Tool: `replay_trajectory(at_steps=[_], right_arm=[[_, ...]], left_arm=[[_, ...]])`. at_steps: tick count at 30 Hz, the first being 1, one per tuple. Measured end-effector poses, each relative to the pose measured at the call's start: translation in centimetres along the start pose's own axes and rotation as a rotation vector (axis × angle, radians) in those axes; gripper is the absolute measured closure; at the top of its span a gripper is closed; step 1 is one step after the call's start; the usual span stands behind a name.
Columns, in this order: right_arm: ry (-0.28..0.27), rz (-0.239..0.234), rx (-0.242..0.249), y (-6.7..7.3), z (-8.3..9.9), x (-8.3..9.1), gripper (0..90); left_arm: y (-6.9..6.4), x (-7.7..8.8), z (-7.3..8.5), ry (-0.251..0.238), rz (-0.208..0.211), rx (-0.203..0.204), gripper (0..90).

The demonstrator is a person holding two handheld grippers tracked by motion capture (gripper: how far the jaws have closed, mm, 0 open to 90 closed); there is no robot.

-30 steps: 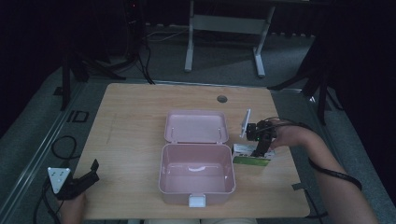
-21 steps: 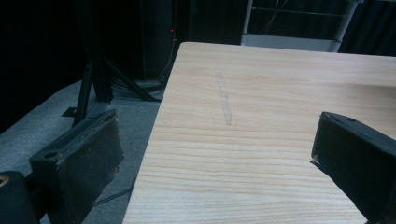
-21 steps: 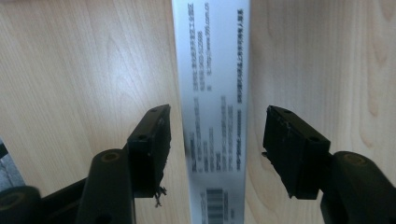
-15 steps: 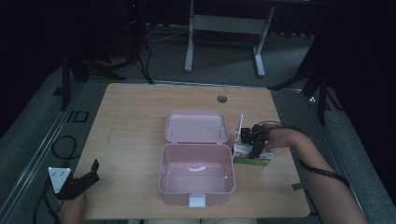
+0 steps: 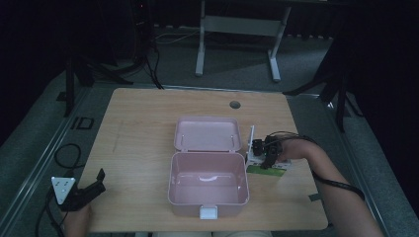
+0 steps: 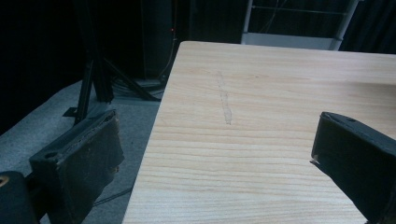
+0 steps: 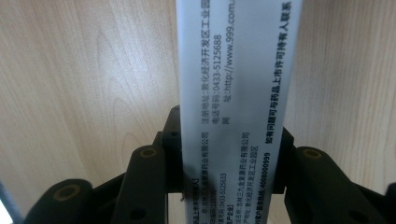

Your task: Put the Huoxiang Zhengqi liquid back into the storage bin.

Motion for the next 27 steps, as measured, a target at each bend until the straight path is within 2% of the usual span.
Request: replay_trajectory(at_steps=[4,7,10,14,17,24,27], right_arm=[[0.026,-0.019,0.005,0.3,0.1,0.0,62.6],[0.020,-0.041,0.006,0.7,0.3,0.3,62.7],[0.011,-0.048,0.001,1.2,0.6,0.7,62.8],[0.025,-0.043,-0.003,1.9,1.1,1.1,62.9],[0.019,-0.039,-0.003,2.6,1.4,1.5,62.9],[0.003,-0.072,-0.023,4.6,1.8,2.8,62.9],[-0.008,-0.063,-0.024,5.5,1.9,3.3,63.0]], left_arm=[[0.0,0.0,0.0,0.000,-0.001,0.000,2.1],[0.0,0.0,0.0,0.000,-0.001,0.000,2.1],[0.0,0.0,0.0,0.000,-0.002,-0.002,2.1],[0.0,0.0,0.0,-0.001,-0.002,0.000,2.2],[0.0,0.0,0.0,0.000,-0.003,0.000,2.2],[0.0,0.0,0.0,-0.001,-0.005,-0.001,2.1],[0.0,0.0,0.0,-0.001,-0.005,0.001,2.1]])
Point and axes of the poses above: each handheld gripper's, and its own axes: x roughly backward along the jaws, z roughly out of its underside, y roughly to its left, the point moved 5 cm from there along -x, roughly forward along the jaws, and after that the axes turned 8 degrees about -z, right-handed, at the moved point
